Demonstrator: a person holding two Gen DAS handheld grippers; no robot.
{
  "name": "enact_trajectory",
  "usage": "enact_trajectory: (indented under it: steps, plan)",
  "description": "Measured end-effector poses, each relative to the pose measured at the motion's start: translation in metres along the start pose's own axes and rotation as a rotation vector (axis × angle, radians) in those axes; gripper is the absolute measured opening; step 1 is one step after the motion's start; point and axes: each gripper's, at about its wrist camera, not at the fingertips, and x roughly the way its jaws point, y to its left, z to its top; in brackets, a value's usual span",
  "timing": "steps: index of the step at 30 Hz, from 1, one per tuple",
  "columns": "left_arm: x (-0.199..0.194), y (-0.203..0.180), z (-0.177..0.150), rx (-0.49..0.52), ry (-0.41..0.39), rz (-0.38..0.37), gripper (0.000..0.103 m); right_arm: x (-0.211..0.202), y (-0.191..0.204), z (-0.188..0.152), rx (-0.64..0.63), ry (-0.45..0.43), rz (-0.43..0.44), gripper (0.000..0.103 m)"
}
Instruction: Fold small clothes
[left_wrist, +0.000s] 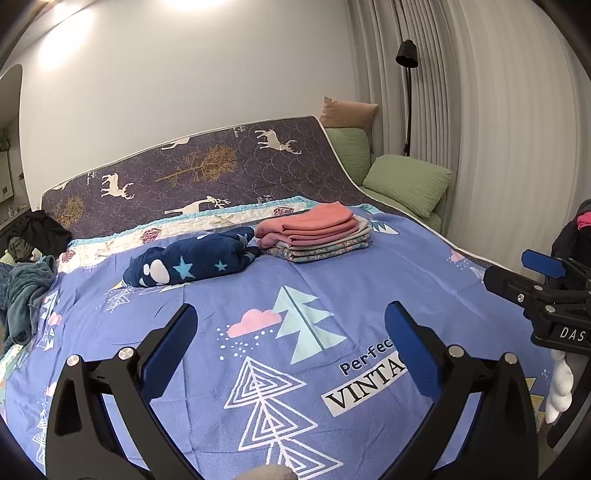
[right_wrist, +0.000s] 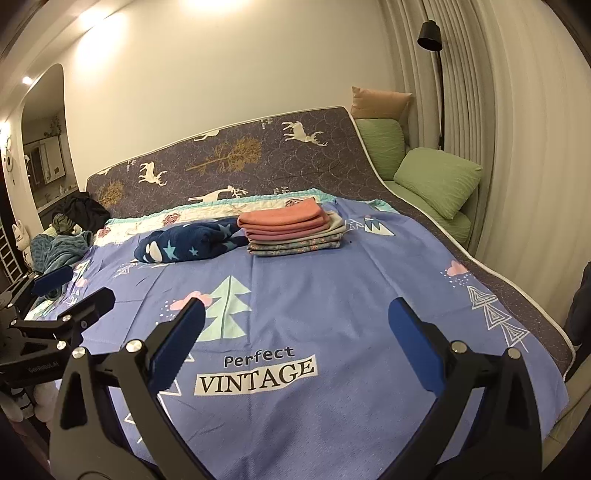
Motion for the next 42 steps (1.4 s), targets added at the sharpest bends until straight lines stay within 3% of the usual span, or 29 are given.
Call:
enact_trajectory:
  steps: [42]
  plan:
    - [0.029, 0.007, -0.014, -0.033, 0.068, -0.016, 0.101, 0.035, 0.011, -0.01, -0.018, 0.085, -0.006, 0.101]
